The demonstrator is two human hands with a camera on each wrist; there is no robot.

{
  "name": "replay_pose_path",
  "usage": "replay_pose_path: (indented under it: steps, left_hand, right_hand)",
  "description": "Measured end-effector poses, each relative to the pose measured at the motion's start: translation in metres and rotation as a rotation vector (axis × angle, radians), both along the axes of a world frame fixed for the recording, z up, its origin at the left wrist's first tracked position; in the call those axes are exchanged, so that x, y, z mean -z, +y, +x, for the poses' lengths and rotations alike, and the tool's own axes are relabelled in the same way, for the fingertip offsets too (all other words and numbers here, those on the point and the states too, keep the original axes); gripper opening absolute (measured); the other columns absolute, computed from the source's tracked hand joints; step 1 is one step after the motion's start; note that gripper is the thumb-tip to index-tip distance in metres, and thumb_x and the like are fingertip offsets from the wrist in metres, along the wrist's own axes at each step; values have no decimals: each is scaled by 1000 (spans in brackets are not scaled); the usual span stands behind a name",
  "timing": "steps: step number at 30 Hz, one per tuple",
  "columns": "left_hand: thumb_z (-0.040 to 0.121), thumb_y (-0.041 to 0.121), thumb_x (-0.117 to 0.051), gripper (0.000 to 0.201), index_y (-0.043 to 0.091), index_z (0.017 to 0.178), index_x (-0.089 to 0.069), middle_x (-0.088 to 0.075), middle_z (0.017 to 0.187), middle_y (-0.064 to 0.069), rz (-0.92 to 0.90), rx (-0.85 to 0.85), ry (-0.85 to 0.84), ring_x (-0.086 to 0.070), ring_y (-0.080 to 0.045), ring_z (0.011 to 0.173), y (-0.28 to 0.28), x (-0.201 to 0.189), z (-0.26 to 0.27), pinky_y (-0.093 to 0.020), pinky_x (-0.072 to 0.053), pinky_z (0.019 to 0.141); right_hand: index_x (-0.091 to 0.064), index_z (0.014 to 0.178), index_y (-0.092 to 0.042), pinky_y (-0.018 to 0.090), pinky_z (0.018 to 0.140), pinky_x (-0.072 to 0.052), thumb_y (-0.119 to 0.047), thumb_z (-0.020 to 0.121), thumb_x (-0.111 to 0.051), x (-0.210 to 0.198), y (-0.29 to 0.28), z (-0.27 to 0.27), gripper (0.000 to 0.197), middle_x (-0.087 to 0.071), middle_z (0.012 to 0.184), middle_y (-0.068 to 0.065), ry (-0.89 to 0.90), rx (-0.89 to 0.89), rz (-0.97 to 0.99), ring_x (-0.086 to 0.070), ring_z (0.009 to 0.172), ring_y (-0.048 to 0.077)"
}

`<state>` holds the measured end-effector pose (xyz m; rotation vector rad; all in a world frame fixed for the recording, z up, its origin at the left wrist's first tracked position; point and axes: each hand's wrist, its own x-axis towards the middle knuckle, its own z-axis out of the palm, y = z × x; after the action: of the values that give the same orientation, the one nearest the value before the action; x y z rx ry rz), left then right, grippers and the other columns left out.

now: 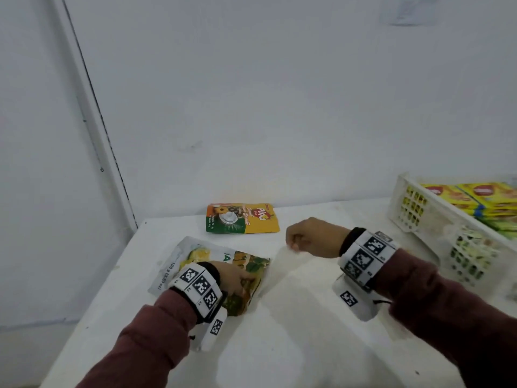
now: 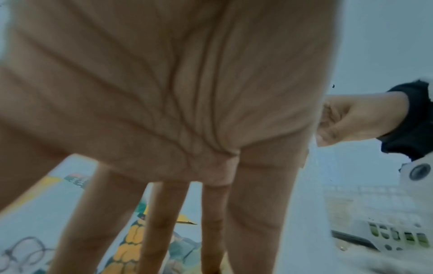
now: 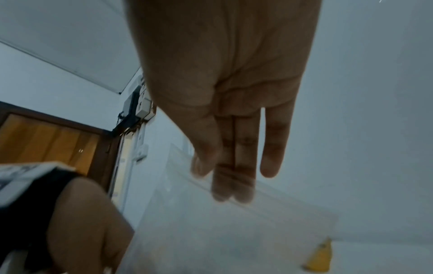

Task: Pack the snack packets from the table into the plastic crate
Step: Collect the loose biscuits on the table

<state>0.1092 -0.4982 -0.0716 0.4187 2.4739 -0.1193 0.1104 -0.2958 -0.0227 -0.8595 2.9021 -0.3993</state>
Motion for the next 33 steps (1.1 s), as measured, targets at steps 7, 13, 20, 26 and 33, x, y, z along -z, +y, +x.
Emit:
replay_pose_path:
  steps: [7, 13, 20, 26, 33]
  left_hand:
    - [99, 11, -33, 43, 12, 142, -33, -31, 150, -9, 626, -280, 375, -34, -21, 135, 8, -19, -11, -26, -27, 108]
    - [91, 30, -56, 34, 15, 121, -53, -50, 109, -1, 1122, -138, 602, -45, -10, 97, 68, -41, 11, -16, -31, 76]
    - [80, 13, -70, 7, 12, 80, -63, -58, 66, 7, 1302, -189, 466, -57, -5, 59, 105, -32, 0, -20, -48, 60]
    - [85, -4, -56, 20, 11, 74, -64, -56, 60, 5, 1324, -318, 391, -52, -7, 52, 109, -40, -17, -16, -47, 49]
    - [91, 3, -50, 21, 2, 99, -69, -67, 103, -12, 992, -76, 599, -58, -13, 78, 138, -56, -26, -12, -35, 61]
  right_hand:
    - [-54, 101, -18, 6, 52, -41, 1, 84, -51, -39, 48, 6, 26, -68, 76, 6, 186, 379, -379, -59, 50, -1]
    - [-51, 117, -9, 18, 51, -54, 10, 78, -57, -26, 44, 14, 43, -59, 76, 16, -41, 539, -835, -62, 54, 13]
    - [-54, 109, -6, 26, 57, -57, 6, 77, -68, -14, 46, 15, 37, -63, 67, 13, -193, 521, -1073, -64, 56, 17]
    - [-55, 112, -7, 23, 52, -49, 4, 74, -68, -9, 79, 4, 42, -62, 56, 7, -207, 530, -865, -62, 51, 17]
    - [-35, 126, -26, 38, 74, -52, -7, 73, -64, -14, 97, 0, 64, -35, 127, 0, 169, 230, -167, -57, 90, 26]
